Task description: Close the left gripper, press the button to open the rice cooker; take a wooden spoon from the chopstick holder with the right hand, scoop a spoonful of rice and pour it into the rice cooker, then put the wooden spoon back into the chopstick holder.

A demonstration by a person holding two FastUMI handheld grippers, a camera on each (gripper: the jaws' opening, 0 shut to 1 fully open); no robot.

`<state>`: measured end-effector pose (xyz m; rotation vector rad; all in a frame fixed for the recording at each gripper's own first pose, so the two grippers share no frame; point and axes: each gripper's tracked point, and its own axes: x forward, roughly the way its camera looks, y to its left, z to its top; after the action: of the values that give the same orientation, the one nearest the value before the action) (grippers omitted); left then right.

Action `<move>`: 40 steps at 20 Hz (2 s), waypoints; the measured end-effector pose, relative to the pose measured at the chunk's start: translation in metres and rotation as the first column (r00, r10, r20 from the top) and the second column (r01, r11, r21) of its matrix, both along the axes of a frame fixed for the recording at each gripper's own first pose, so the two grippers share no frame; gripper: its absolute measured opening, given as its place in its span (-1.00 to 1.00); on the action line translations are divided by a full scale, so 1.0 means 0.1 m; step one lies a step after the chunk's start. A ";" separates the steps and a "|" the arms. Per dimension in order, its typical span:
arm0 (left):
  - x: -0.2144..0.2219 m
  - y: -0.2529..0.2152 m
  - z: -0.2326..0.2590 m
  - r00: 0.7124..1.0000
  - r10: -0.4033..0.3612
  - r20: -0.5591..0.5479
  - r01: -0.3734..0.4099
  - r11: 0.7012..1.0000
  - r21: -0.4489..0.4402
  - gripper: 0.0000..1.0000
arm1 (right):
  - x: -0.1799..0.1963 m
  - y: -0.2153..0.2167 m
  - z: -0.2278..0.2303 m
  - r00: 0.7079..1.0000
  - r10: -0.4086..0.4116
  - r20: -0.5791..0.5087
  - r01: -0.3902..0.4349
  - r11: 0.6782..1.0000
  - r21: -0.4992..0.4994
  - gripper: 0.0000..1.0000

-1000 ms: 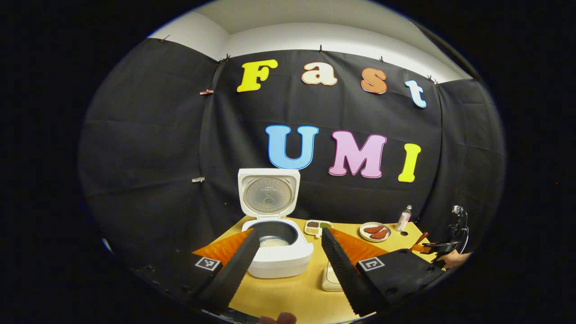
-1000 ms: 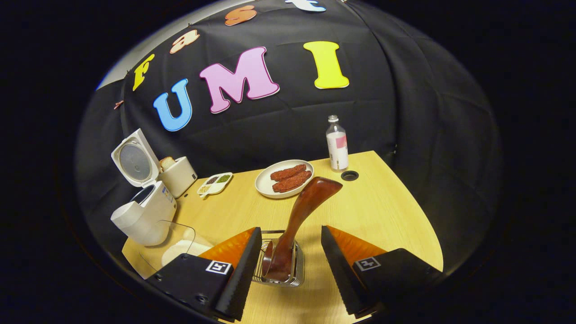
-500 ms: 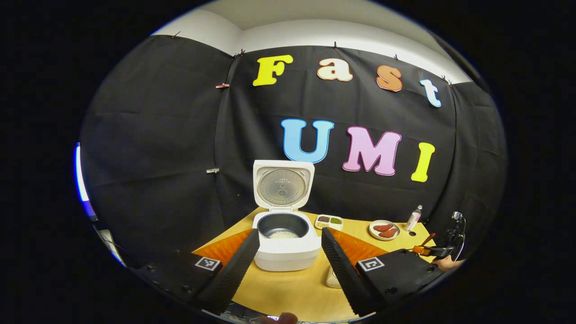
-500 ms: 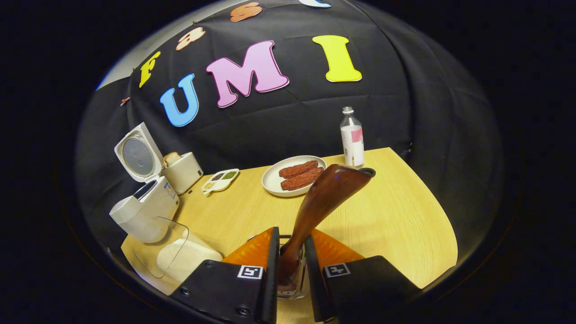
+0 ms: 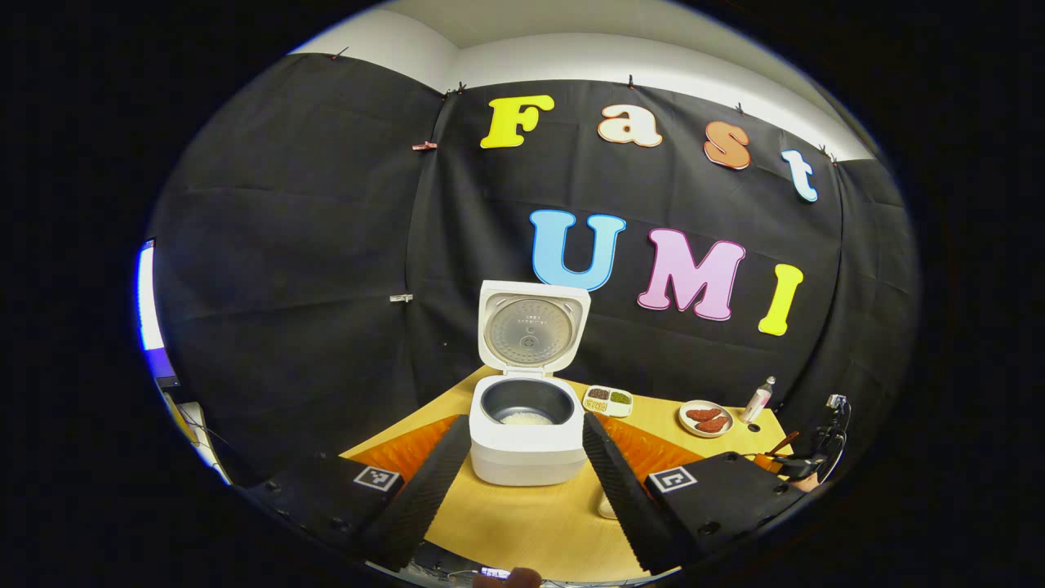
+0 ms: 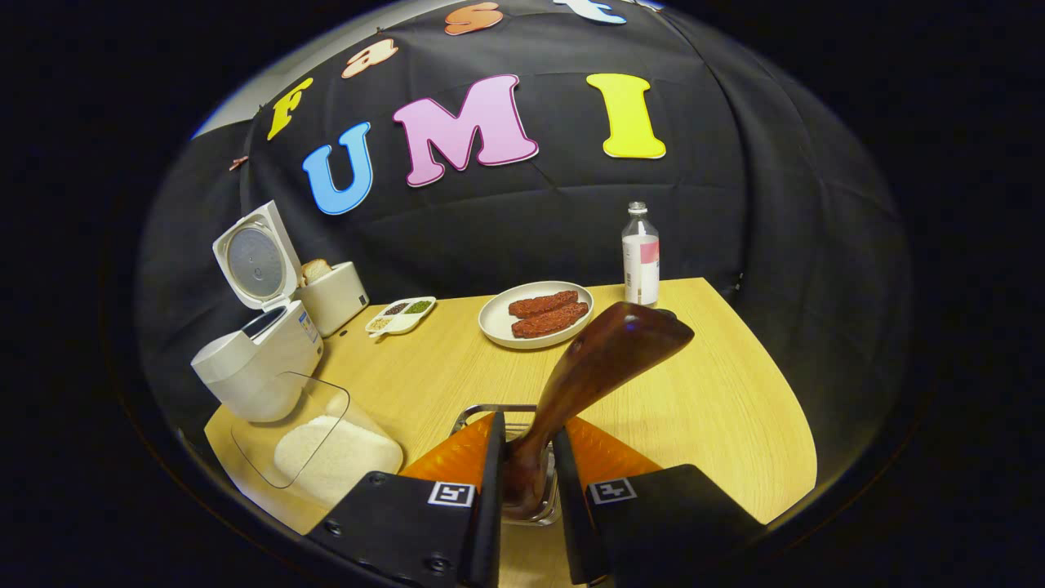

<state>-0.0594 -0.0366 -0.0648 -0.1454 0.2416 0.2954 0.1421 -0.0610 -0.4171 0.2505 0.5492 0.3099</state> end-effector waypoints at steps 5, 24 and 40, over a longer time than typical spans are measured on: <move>-0.09 0.06 0.02 1.000 0.007 0.000 -0.007 1.000 0.013 0.90 | 0.04 0.01 0.09 1.000 -0.018 -0.013 0.018 0.999 0.040 -0.44; -0.13 0.78 -0.06 0.999 -0.031 0.028 0.032 0.999 -0.019 0.90 | -0.17 0.44 2.01 0.954 -0.078 0.288 0.056 0.995 0.082 -0.60; 0.08 1.07 -0.17 0.979 -0.201 0.015 0.201 0.980 0.004 0.90 | -0.53 2.07 0.99 0.975 0.154 0.157 -0.101 0.947 -0.303 -0.60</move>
<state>-0.0516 0.0704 -0.0817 -0.1201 0.2387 0.0936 0.0894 0.1464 -0.3180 -0.1023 0.4271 0.3684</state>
